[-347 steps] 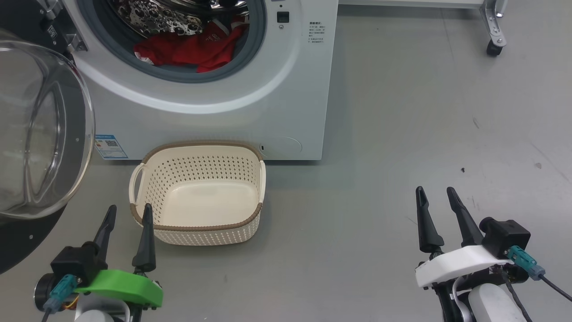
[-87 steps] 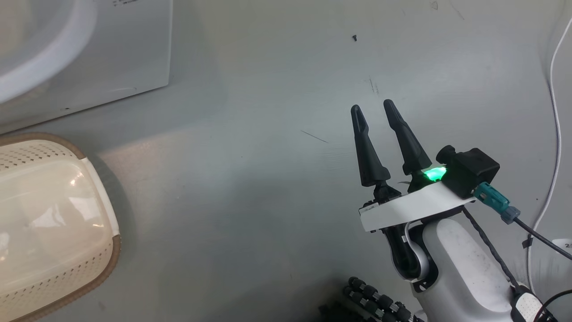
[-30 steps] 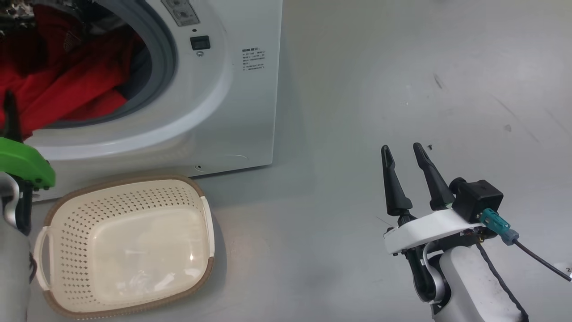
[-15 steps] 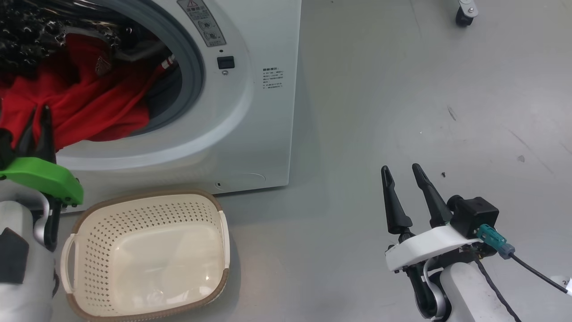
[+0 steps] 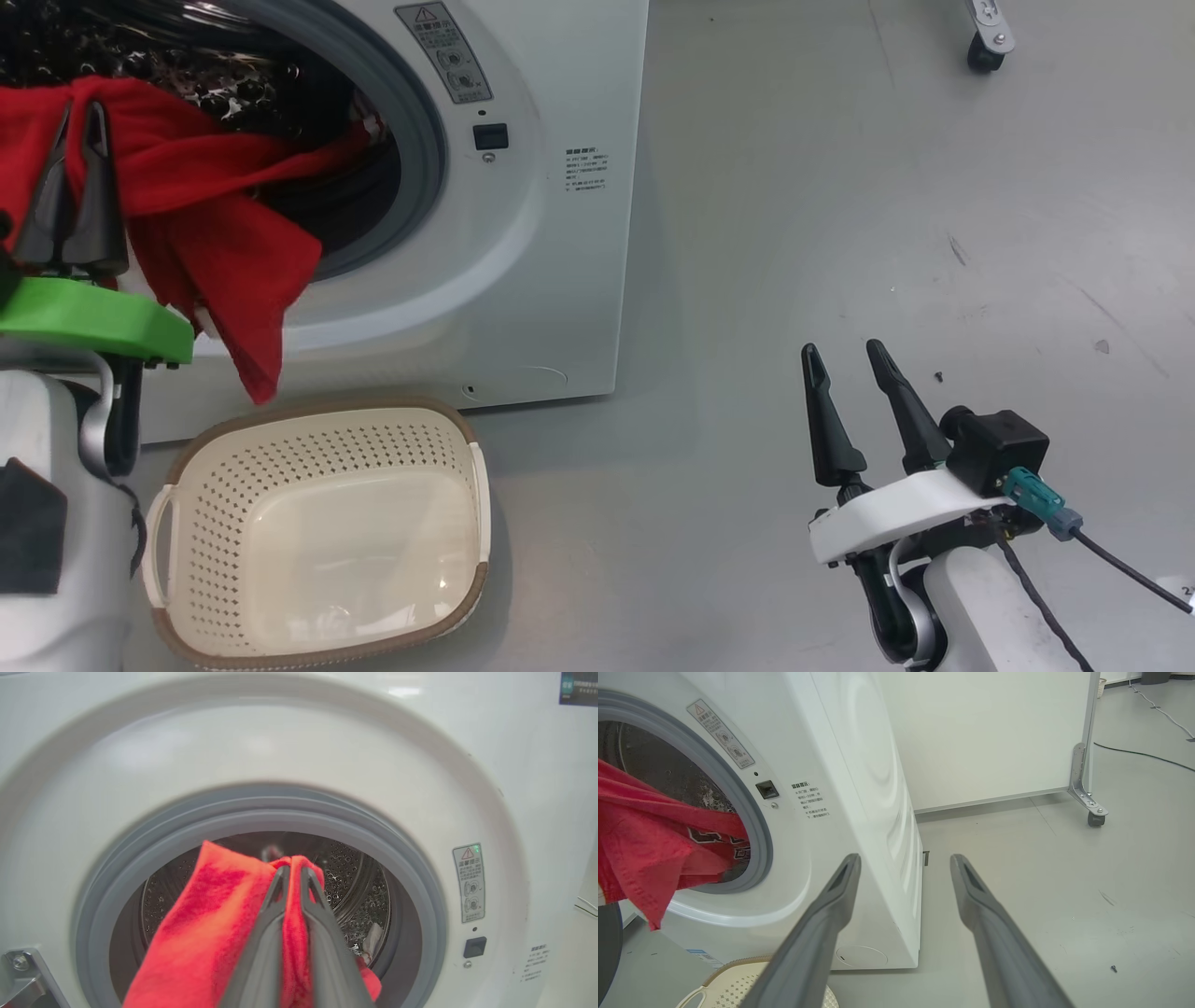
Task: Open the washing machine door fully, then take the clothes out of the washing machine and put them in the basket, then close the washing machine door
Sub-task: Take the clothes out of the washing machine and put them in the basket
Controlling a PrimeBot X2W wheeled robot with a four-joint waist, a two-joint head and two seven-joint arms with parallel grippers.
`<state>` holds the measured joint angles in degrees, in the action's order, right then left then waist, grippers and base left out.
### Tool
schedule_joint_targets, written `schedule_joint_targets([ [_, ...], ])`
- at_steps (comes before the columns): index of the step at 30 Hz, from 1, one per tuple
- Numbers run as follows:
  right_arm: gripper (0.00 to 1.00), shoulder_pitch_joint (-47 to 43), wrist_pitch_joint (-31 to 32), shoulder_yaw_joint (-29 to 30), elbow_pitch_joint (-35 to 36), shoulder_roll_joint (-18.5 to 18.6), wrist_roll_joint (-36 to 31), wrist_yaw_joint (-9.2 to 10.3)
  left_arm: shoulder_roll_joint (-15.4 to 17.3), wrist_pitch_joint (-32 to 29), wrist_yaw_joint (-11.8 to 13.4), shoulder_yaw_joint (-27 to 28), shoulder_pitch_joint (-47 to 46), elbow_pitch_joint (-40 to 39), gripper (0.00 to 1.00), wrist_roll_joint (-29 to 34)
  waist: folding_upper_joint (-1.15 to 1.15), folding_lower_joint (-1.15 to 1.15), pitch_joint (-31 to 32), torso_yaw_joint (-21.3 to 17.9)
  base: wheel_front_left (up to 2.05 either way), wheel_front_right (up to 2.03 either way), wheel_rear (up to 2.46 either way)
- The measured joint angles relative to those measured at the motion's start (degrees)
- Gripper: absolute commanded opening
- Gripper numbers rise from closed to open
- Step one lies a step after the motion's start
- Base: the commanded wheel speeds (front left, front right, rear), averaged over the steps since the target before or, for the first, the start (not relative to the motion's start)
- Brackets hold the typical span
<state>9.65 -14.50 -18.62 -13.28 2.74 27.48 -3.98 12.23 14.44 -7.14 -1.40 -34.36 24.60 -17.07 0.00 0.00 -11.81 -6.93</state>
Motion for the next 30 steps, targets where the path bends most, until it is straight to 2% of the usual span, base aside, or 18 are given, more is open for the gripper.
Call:
schedule_joint_targets([
  [10,1.0,-0.06,0.0,0.27,0.26,0.0,-0.01,-0.08,-0.92,0.0,-0.01,1.87,2.75,-10.06,0.0,0.51,0.0,0.0,0.0,0.29,0.0,0.0,0.0],
  [18,1.0,-0.24,0.0,0.27,0.32,0.0,0.0,-0.45,-1.72,0.01,-0.05,2.82,5.13,-14.86,0.0,0.78,0.0,0.0,-0.01,0.24,0.0,0.0,0.0],
  [23,1.0,-0.3,0.0,0.25,0.34,0.0,0.0,-0.45,-2.11,0.02,-0.05,2.42,6.8,-14.95,0.0,0.93,0.0,0.0,-0.12,0.12,0.0,0.0,0.0],
  [30,1.0,-0.38,0.0,-0.22,0.65,0.01,0.01,-0.46,-2.35,-0.63,-0.05,-0.6,13.12,-9.71,0.0,0.91,0.0,0.0,-0.84,-0.28,0.0,0.0,0.0],
])
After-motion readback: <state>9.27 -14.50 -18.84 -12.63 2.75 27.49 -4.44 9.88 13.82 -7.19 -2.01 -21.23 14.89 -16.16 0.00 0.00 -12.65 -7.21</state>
